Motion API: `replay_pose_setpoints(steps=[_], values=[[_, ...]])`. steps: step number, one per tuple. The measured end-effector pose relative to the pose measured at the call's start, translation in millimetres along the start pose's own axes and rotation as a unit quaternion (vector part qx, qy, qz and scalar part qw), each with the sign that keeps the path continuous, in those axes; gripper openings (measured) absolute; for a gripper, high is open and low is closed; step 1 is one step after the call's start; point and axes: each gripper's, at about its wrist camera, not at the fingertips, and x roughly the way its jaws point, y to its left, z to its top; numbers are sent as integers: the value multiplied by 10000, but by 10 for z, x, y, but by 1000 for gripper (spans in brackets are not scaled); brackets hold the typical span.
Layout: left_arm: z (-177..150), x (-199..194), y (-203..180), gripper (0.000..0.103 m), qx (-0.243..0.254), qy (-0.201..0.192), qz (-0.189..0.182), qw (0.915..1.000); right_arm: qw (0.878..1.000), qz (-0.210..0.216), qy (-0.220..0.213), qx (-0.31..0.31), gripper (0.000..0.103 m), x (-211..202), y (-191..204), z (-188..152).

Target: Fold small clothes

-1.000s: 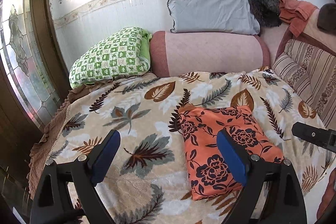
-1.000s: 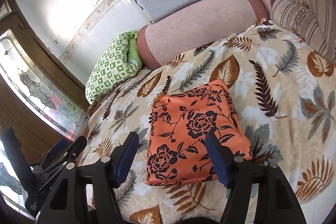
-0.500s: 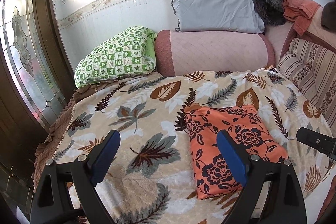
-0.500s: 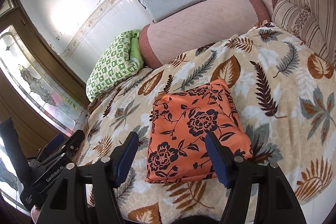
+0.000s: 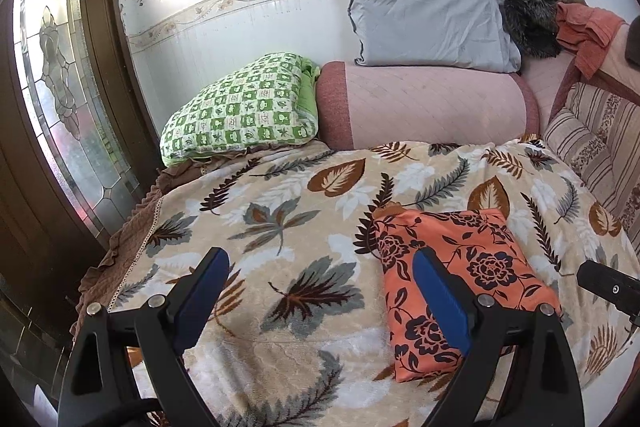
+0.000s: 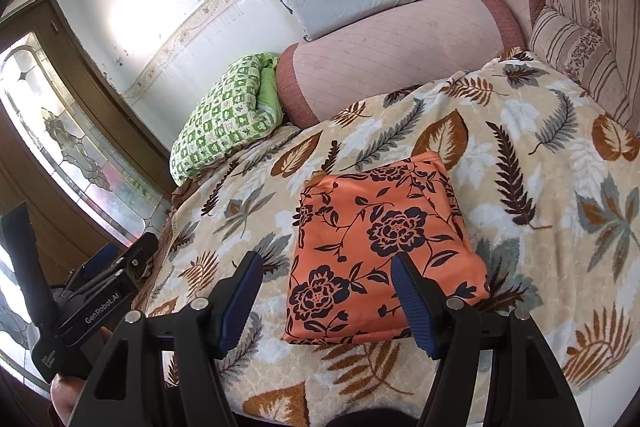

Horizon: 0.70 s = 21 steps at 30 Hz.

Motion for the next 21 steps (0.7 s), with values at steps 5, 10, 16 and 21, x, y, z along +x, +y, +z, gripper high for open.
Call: replay_pose_setpoints(steps=[5,10,16,21], values=[[10,-17,33,93,-51,-18,5,10000,10000,24,-38,7,70,-34,15,2],[17,-24,48,93,-32,-9,-17,10000,10000,24,-78,11,70,-69,24,10],[29,-16,41,93,-28,18,-36,10000,9999,29,-100,56,70,-93,2,13],[32,-10,15,93,-31,10,-50,10000,9999,28,-99,61,70,-90,-8,19]])
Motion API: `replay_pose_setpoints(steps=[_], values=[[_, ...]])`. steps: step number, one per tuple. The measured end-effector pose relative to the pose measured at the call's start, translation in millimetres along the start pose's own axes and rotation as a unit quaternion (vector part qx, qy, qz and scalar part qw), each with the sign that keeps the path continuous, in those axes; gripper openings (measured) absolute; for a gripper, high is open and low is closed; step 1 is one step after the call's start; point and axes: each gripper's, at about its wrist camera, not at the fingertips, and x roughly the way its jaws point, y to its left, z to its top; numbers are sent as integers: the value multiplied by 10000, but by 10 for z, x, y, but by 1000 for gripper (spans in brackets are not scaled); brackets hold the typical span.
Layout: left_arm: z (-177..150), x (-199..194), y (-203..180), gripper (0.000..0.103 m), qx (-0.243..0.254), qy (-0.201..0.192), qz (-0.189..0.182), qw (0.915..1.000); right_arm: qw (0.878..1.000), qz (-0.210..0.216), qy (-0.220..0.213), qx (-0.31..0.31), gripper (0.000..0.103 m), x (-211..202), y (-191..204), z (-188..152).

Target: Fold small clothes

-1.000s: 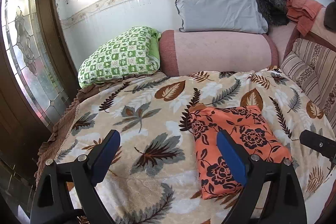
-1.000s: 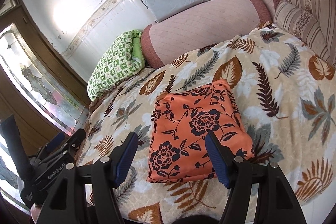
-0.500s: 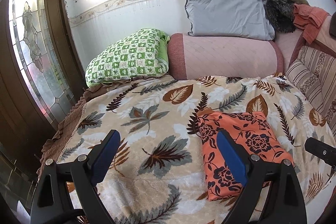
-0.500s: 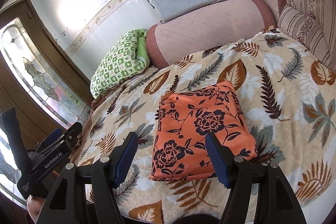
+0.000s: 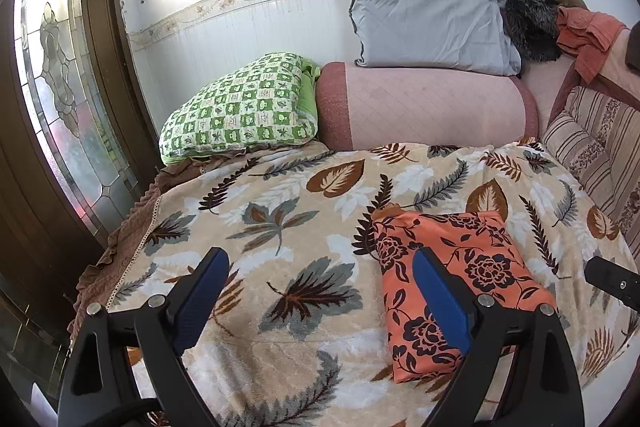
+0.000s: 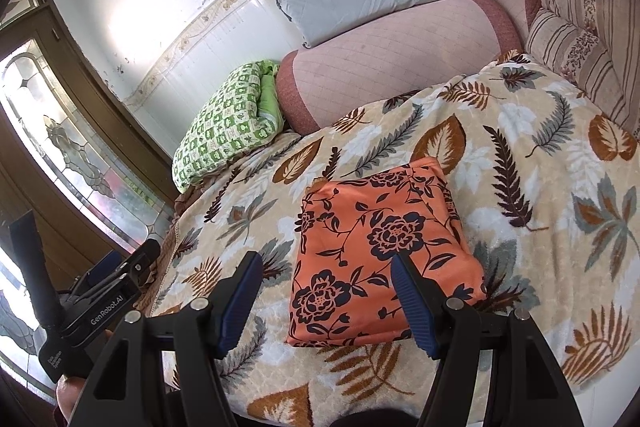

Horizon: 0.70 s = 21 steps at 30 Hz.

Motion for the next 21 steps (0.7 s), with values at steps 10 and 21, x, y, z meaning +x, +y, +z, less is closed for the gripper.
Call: replay_pose_setpoints(steps=[10,21], values=[[-32,58,-29,93,11,94,5,10000,10000,-22,38,27,70,34,-8,-28],[-65,135,-69,93,62,154,8,9999,9999,24,80,145,70,89,-77,-32]])
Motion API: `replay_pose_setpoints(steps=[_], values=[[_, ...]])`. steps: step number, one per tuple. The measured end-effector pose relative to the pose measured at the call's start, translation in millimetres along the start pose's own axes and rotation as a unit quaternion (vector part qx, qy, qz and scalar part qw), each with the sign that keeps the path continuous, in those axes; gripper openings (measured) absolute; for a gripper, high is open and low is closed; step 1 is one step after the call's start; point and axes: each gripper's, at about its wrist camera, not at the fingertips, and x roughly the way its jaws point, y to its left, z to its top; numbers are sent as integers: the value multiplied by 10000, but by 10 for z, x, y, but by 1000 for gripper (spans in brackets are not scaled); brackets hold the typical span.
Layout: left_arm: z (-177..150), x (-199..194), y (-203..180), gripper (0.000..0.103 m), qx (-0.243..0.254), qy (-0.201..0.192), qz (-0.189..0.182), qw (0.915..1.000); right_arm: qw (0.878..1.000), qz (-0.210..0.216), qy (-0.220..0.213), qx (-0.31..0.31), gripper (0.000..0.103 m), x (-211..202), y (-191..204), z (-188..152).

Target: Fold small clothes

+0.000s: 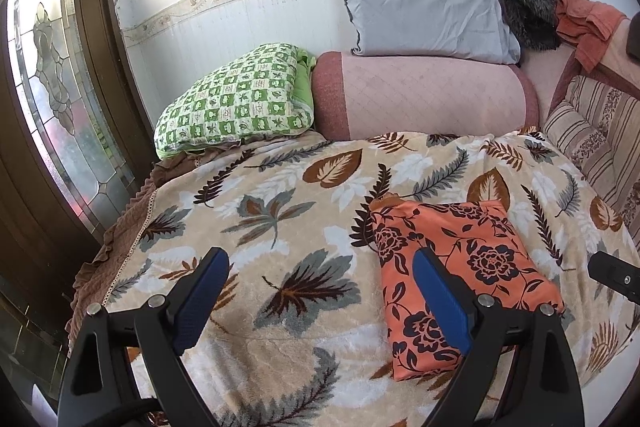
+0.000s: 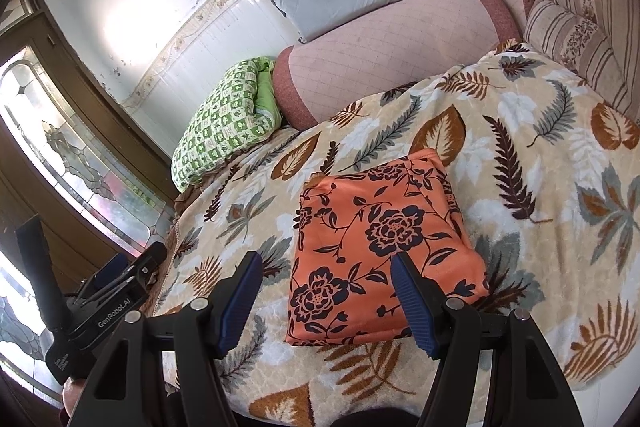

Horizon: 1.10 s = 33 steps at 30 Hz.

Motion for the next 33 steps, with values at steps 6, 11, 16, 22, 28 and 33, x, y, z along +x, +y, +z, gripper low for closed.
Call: replay_pose_setpoints(steps=[6,11,16,22,28,33], values=[[-8,82,-20,93,-3,77,-7,10000,10000,-20,39,29,70,52,-46,0],[-14,215,-75,93,39,163,-9,9999,9999,-57,99,60,70,141,-115,4],[4,407,-156,93,85,291,-32,9995,9996,-124,166,167,70,262,-244,50],[37,640,-254,93,116,413,-96,9990,9992,-231,245,198,70,422,-394,153],[-51,1103,-370,93,64,1027,-657,9925,9983,-340,400,241,70,631,-649,273],[-268,1611,-485,93,-191,2002,-1811,9627,9954,-289,690,599,70,855,-1080,371]])
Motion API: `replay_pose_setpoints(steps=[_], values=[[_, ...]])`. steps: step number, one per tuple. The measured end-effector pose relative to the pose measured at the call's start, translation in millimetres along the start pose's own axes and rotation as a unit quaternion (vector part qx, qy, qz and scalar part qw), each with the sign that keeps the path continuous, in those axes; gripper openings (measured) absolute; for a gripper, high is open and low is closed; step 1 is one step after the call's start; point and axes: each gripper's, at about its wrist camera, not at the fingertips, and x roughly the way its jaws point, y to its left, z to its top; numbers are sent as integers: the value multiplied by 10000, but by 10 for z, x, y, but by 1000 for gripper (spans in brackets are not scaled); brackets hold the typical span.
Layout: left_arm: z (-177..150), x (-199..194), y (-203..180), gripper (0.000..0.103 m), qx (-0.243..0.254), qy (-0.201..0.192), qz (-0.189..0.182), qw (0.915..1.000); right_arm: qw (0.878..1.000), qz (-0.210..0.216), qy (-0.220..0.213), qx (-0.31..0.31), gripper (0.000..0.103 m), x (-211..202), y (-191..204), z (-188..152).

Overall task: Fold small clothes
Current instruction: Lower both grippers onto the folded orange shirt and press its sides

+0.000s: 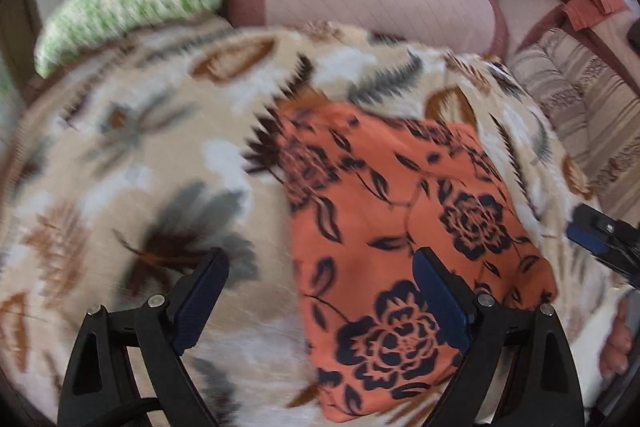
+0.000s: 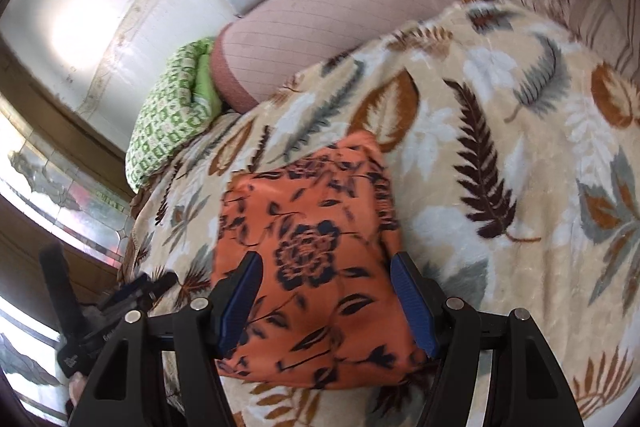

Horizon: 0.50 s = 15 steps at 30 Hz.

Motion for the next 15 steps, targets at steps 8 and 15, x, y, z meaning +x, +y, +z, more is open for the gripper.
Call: replay_pose_setpoints(steps=[8,15], values=[[41,300,54,93,-74,264,-629,9976,9969,406,528,420,70,344,-417,148],[27,538,50,93,306,662,-1205,9900,9893,700,1124,617,71,792,-636,260]])
